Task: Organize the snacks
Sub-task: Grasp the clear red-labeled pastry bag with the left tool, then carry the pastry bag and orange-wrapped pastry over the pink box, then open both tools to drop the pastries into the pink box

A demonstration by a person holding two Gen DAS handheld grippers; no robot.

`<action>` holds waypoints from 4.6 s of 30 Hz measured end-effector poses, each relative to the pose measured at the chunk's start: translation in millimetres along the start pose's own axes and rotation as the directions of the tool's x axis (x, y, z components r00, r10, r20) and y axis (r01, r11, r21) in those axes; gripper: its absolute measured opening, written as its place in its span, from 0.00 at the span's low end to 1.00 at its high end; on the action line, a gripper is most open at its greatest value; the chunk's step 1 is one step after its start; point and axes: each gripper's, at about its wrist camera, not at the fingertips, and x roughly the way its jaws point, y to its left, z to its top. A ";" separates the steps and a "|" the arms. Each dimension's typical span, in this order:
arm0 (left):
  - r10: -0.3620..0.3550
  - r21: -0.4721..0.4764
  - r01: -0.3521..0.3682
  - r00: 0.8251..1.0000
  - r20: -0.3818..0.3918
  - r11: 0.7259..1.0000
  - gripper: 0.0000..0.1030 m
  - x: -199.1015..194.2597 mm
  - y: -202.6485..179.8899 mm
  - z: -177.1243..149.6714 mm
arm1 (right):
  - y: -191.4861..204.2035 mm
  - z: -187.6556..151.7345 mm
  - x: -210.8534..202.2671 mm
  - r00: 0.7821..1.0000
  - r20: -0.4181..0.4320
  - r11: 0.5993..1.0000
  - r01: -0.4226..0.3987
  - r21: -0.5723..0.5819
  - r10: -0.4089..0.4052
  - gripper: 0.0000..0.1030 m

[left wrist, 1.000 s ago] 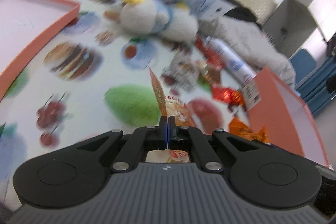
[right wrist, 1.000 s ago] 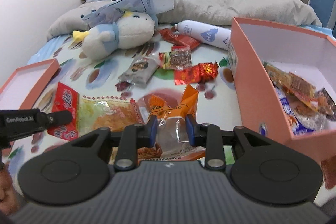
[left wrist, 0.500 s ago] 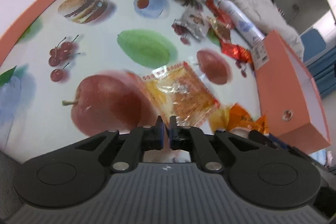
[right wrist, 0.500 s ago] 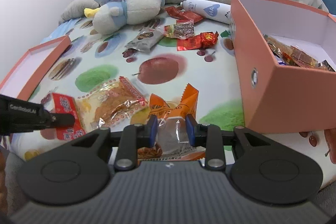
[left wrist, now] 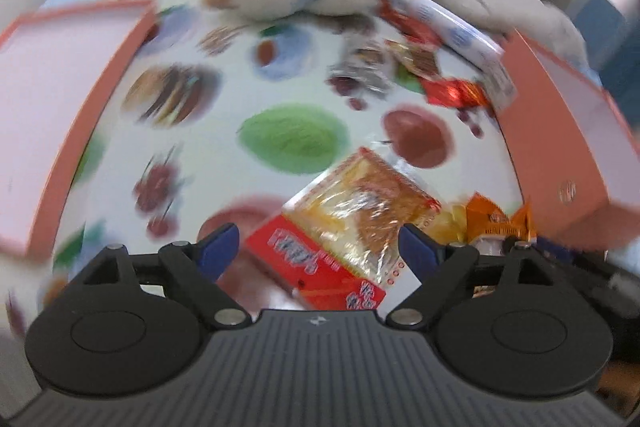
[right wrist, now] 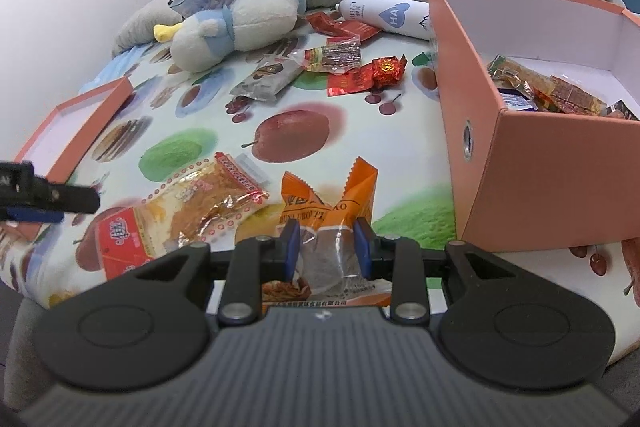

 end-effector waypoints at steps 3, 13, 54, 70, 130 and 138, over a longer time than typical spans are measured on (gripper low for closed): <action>-0.001 0.163 0.008 0.999 -0.042 0.987 0.87 21.5 -21.7 9.9 | -3.7 -1.1 -0.1 1.000 -0.004 1.000 -0.004 0.009 0.004 0.32; -0.036 0.442 0.091 0.991 -0.132 0.893 0.88 78.6 -68.4 19.3 | -6.5 0.1 -0.3 1.000 -0.012 1.000 -0.012 0.003 0.012 0.31; -0.062 0.113 0.071 0.995 -0.080 0.991 0.27 69.0 -50.2 26.8 | -3.2 14.2 -7.2 1.000 0.004 1.000 -0.016 -0.022 0.016 0.31; -0.090 -0.079 0.093 0.995 0.031 0.993 0.27 6.3 -56.1 48.9 | 5.6 48.8 -36.9 0.997 0.062 0.997 -0.039 -0.072 0.043 0.31; -0.310 0.257 0.317 0.948 -0.067 0.913 0.28 70.4 -334.7 153.7 | -212.9 123.0 -72.9 0.946 0.184 0.962 0.248 0.113 -0.266 0.31; -0.302 0.250 0.315 0.949 -0.091 0.916 0.32 90.9 -331.6 152.7 | -217.8 111.4 -53.7 0.960 0.127 0.965 0.235 0.121 -0.249 0.32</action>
